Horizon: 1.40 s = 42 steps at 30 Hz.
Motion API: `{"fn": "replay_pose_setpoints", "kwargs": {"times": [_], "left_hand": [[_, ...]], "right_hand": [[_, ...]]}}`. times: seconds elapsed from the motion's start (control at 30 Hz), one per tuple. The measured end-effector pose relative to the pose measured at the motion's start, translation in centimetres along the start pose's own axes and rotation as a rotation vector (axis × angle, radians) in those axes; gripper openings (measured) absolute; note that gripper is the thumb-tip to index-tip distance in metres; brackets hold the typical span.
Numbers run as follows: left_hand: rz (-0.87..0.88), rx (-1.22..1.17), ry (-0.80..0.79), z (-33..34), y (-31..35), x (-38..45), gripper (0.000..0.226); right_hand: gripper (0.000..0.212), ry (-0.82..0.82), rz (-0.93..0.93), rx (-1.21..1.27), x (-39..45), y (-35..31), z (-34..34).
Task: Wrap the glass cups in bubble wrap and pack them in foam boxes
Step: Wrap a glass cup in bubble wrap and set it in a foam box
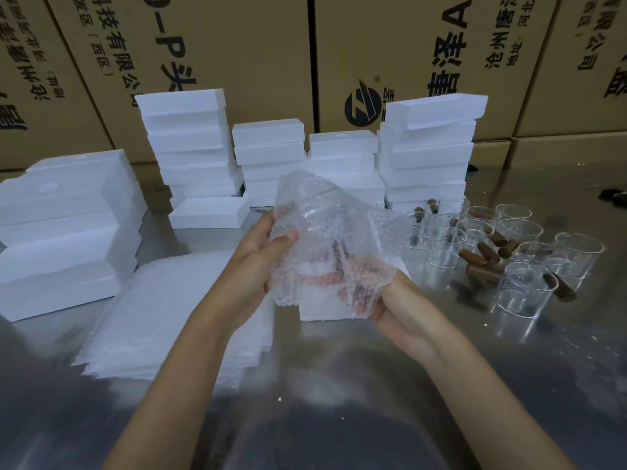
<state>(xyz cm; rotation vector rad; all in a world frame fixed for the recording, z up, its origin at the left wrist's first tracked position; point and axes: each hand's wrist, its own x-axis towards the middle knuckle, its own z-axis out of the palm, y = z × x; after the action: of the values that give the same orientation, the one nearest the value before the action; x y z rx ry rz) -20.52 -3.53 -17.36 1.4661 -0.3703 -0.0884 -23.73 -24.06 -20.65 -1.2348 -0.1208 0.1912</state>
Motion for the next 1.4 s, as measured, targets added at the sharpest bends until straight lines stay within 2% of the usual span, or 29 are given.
{"fn": "replay_pose_setpoints", "kwargs": {"times": [0.07, 0.13, 0.23, 0.33, 0.43, 0.57, 0.63, 0.67, 0.7, 0.77, 0.83, 0.93, 0.97, 1.03, 1.1, 1.13, 1.2, 1.3, 1.4], "left_hand": [[-0.002, 0.005, 0.011, 0.3, -0.2, 0.0, 0.039], [0.010, 0.021, 0.043, 0.7, -0.2, 0.0, 0.045], [-0.017, -0.140, 0.032, 1.0, -0.1, 0.0, 0.049], [-0.071, -0.287, -0.028, 1.4, -0.1, -0.2, 0.038], [-0.062, -0.220, -0.006, 1.7, -0.4, -0.1, 0.045], [-0.117, -0.156, -0.022, 1.9, -0.7, -0.1, 0.063], [-0.146, -0.165, 0.005, 2.1, -0.7, -0.3, 0.066], [-0.144, -0.190, 0.039, 2.1, -0.7, -0.3, 0.070], [-0.130, -0.228, 0.078, 2.1, -0.5, -0.2, 0.071], [-0.104, -0.332, 0.155, 2.0, -0.1, -0.1, 0.073], [-0.087, -0.462, 0.207, 1.5, 0.3, 0.0, 0.076], [-0.006, -0.578, 0.186, 0.8, 0.7, 0.0, 0.049], [0.015, -0.595, 0.167, 0.7, 0.7, 0.0, 0.039], [0.028, -0.610, 0.146, 0.8, 0.4, 0.2, 0.033], [0.016, -0.574, 0.115, 1.2, 0.0, 0.3, 0.030], [0.000, -0.541, 0.093, 1.6, -0.2, 0.4, 0.031], [-0.038, -0.428, 0.056, 2.5, -0.5, 0.3, 0.046], [-0.090, -0.240, -0.010, 3.4, -1.0, -0.3, 0.071], [-0.147, -0.035, -0.138, 3.5, -0.6, -0.9, 0.071]], "right_hand": [[0.037, 0.011, 0.035, 0.004, -0.3, -0.1, 0.3], [0.016, 0.004, 0.062, -0.074, -0.5, -0.1, 0.8], [0.019, 0.023, 0.078, -0.162, -0.5, 0.0, 1.0], [0.028, 0.058, 0.066, -0.264, -0.8, -0.1, 1.2], [0.021, 0.090, 0.027, -0.354, -0.5, 0.2, 1.1], [0.044, 0.131, 0.016, -0.551, -0.9, 0.2, 0.9], [0.026, 0.133, -0.022, -0.600, -1.1, 0.0, 0.8], [0.012, 0.136, -0.051, -0.590, -1.1, -0.3, 1.0], [0.010, 0.136, -0.083, -0.555, -0.9, -0.5, 0.8], [0.021, 0.228, -0.169, -0.396, -0.3, -0.6, 0.3], [0.019, 0.405, -0.287, -0.226, 0.0, -1.1, -0.2], [0.016, 0.590, -0.352, -0.195, 0.0, -1.6, -1.4], [0.012, 0.558, -0.299, -0.226, 0.0, -1.7, -1.8], [0.020, 0.298, -0.103, -0.257, -0.2, -1.8, -1.6], [0.035, 0.051, 0.046, -0.233, -0.4, -1.4, -0.9], [0.038, 0.016, 0.038, -0.173, -0.4, -1.2, -0.4], [0.042, 0.123, -0.082, -0.047, 0.0, -0.8, 0.0], [0.022, 0.398, -0.190, 0.033, 0.5, -0.9, -0.6], [0.010, 0.455, -0.226, -0.039, 0.5, -1.0, -1.3]]}}
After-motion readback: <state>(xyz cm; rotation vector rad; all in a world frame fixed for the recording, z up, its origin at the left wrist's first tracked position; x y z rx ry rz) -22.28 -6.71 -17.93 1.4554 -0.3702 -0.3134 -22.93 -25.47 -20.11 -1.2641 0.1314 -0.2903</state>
